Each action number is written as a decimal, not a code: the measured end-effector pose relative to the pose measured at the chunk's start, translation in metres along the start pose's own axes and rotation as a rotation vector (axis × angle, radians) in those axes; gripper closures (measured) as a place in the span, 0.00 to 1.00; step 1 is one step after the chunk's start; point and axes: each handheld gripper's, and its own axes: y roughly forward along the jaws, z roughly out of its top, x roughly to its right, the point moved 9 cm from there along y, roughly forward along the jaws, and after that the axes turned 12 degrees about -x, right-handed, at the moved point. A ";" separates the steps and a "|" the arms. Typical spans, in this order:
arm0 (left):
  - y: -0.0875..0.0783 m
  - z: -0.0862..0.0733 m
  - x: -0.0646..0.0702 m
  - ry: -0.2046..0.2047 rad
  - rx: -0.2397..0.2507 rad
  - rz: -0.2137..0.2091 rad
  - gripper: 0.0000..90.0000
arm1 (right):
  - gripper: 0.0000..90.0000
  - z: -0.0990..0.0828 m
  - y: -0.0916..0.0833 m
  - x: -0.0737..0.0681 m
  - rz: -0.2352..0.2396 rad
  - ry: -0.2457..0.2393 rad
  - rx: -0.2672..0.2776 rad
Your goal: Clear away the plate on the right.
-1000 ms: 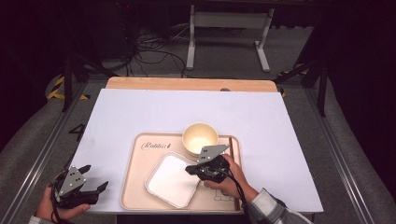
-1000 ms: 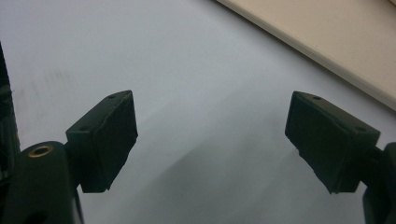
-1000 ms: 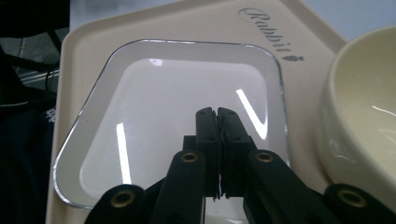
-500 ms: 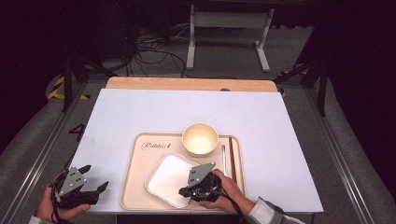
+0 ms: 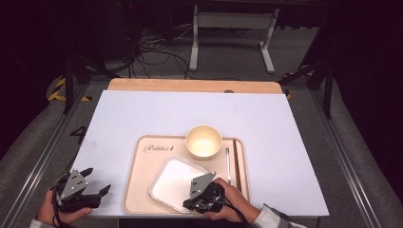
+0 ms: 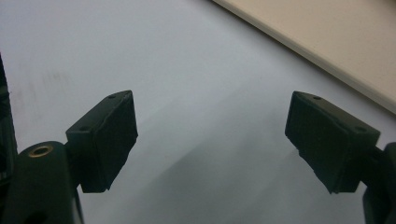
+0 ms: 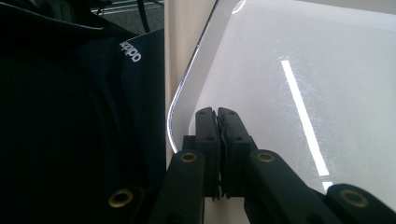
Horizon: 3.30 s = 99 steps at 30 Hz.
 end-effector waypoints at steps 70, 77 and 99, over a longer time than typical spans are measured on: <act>0.013 0.018 0.003 0.028 0.008 -0.039 0.20 | 0.73 -0.072 -0.085 0.063 -0.381 0.211 0.176; 0.014 0.019 0.003 0.029 0.009 -0.039 0.20 | 0.67 -0.082 -0.106 0.081 -0.449 0.273 0.230; 0.019 0.029 0.001 0.024 0.028 -0.058 0.20 | 0.36 -0.156 -0.139 0.126 -0.677 0.484 0.201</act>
